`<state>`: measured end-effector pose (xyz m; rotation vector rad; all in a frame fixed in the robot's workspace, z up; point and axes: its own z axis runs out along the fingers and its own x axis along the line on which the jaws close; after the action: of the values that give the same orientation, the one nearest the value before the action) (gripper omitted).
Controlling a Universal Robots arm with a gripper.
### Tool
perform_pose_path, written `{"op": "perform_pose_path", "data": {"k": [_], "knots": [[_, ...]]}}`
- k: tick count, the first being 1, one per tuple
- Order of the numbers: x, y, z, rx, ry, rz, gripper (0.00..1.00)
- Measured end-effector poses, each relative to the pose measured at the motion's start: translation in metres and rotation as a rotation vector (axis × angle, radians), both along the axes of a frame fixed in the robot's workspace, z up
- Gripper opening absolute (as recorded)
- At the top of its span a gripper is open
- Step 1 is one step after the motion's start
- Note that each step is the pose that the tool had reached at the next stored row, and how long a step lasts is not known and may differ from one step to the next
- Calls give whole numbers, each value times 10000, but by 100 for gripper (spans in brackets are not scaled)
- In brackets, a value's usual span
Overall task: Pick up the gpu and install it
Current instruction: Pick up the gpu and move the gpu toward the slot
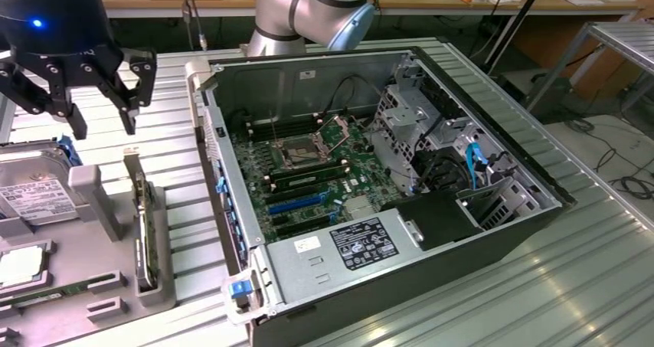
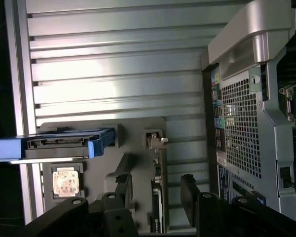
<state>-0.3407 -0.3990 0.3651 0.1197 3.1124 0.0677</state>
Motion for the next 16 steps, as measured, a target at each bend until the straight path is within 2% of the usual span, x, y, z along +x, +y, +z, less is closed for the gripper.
{"op": "perform_pose_path", "data": {"k": [2, 4, 5, 8, 16], "knots": [[0, -9, -19, -1, 1, 1, 54], [0, -41, -33, 0, 0, 0, 54], [0, -83, -43, -1, 1, 0, 54], [0, -161, -59, 0, 0, 1, 54], [0, -347, -98, 0, 0, 1, 54]]}}
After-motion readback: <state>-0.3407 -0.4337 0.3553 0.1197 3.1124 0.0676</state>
